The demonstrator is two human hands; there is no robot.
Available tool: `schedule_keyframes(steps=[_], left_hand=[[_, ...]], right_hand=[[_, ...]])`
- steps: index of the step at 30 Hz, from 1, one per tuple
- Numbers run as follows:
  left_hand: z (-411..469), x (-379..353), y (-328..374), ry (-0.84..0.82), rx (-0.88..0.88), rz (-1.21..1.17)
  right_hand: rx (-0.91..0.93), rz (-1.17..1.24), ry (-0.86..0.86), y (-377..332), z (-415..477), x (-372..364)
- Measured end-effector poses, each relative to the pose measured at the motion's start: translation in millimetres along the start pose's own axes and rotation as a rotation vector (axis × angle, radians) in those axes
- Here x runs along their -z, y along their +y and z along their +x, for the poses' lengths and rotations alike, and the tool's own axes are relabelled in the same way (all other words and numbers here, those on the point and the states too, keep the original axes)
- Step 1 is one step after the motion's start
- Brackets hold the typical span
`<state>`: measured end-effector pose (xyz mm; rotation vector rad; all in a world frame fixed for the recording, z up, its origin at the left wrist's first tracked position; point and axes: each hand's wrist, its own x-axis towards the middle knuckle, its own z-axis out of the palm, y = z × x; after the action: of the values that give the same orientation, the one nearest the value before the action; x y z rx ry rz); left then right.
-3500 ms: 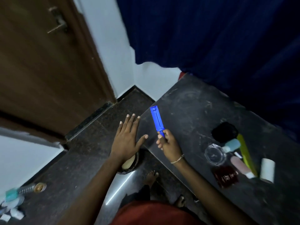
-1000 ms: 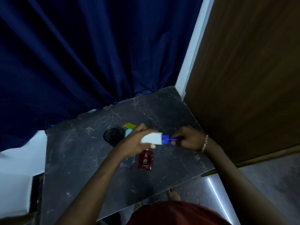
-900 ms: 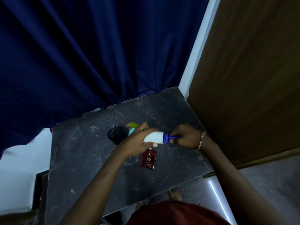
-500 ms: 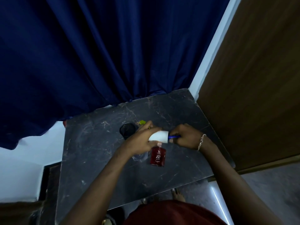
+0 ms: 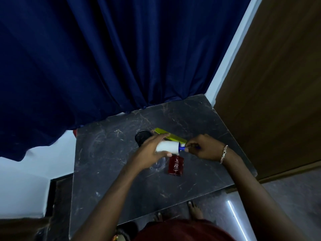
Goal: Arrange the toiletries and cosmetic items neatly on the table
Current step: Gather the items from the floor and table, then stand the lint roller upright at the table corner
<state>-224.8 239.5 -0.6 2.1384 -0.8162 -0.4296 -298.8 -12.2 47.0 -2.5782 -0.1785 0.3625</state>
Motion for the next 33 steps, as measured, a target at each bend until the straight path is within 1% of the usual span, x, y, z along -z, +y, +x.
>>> schedule_keyframes(steps=[3, 5, 8, 12, 15, 19, 21, 24, 29, 33], left_hand=[[2, -1, -5, 0.06, -0.039, -0.056], [5, -2, -6, 0.073, -0.05, -0.074], [13, -4, -4, 0.093, -0.054, -0.047], [30, -13, 7, 0.156, -0.045, 0.038], [45, -19, 10, 0.201, 0.011, 0.105], [73, -21, 4, 0.189, 0.02, 0.328], [87, -22, -1, 0.16, 0.025, 0.415], [110, -26, -10, 0.129, 0.046, 0.499], [139, -35, -12, 0.108, 0.108, 0.565], [152, -38, -15, 0.114, 0.143, 0.61]], right_hand=[[-0.007, -0.033, -0.017, -7, -1, -22], [-0.032, -0.021, 0.031, -9, -5, -35], [-0.081, 0.085, 0.136, -3, -10, -49], [-0.141, 0.205, 0.198, 13, -8, -56], [-0.251, 0.296, 0.21, 37, 3, -54], [-0.348, 0.375, 0.281, 84, 33, -51], [-0.389, 0.351, 0.298, 109, 55, -50], [-0.465, 0.283, 0.266, 152, 89, -48], [-0.531, 0.104, 0.253, 217, 138, -38], [-0.544, -0.045, 0.262, 259, 165, -36]])
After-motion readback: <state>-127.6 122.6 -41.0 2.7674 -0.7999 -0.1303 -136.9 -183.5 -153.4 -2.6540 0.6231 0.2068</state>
